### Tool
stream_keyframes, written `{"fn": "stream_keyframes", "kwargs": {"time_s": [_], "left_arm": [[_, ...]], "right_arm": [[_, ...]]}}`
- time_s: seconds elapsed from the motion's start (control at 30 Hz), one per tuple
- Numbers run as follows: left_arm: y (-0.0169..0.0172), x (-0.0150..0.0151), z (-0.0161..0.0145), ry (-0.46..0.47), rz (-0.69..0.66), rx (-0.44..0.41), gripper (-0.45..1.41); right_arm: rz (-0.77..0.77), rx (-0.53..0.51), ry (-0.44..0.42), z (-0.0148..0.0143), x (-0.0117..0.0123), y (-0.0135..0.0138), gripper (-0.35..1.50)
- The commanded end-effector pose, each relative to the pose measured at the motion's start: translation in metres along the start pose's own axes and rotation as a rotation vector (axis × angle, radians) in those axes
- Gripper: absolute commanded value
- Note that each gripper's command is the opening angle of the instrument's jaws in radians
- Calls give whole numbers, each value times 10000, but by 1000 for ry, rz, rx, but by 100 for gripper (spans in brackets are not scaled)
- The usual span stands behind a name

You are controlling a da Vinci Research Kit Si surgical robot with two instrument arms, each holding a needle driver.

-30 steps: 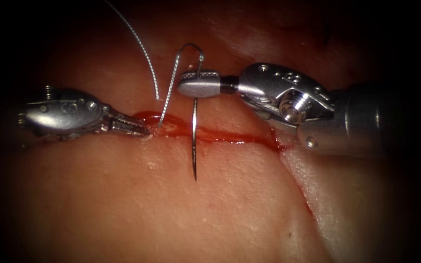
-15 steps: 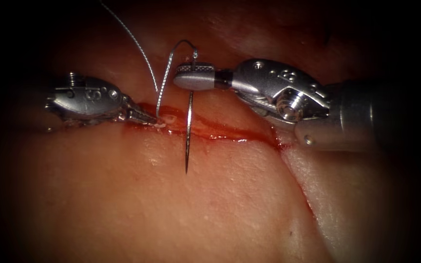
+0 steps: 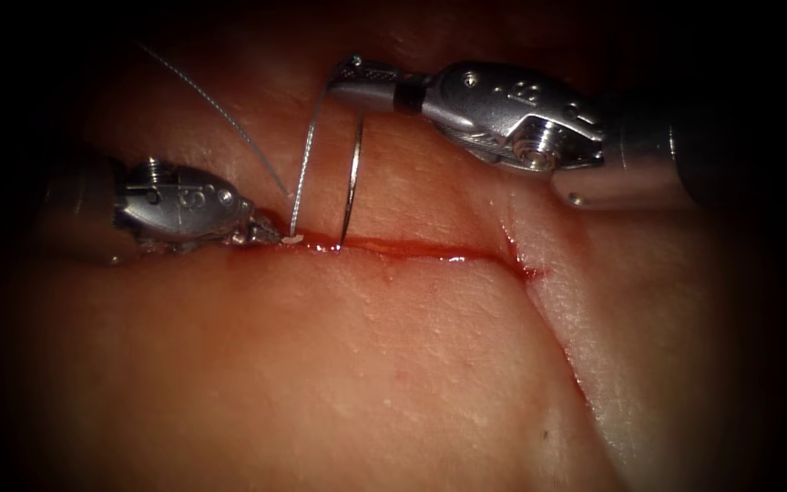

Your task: Wound Closure

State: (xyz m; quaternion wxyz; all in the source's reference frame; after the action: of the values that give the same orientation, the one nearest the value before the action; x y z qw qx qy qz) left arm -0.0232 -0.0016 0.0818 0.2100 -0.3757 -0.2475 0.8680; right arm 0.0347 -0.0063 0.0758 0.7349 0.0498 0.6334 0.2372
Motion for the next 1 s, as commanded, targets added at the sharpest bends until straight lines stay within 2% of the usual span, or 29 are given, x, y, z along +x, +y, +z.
{"fn": "stream_keyframes", "kwargs": {"time_s": [0.03, 0.27, 0.57, 0.83, 0.93, 1.0], "left_arm": [[-1, -1, 7, 2, 3, -2, -45], [4, 2, 4, 1, 2, -9, -45], [12, 8, -1, 0, -3, -16, -42], [15, 10, -8, -1, -4, -23, -38], [15, 10, -9, -1, -3, -25, -38], [15, 10, -9, -1, -3, -25, -38]], "right_arm": [[-8, -3, 1, 11, -4, 0, -35], [-53, -18, -16, 29, -13, -5, -35], [-135, -20, -35, 33, -17, -6, -35], [-244, -20, -44, 36, -16, -19, -35], [-331, -24, -46, 43, -11, -36, -35], [-336, -25, -47, 44, -10, -38, -35]]}}
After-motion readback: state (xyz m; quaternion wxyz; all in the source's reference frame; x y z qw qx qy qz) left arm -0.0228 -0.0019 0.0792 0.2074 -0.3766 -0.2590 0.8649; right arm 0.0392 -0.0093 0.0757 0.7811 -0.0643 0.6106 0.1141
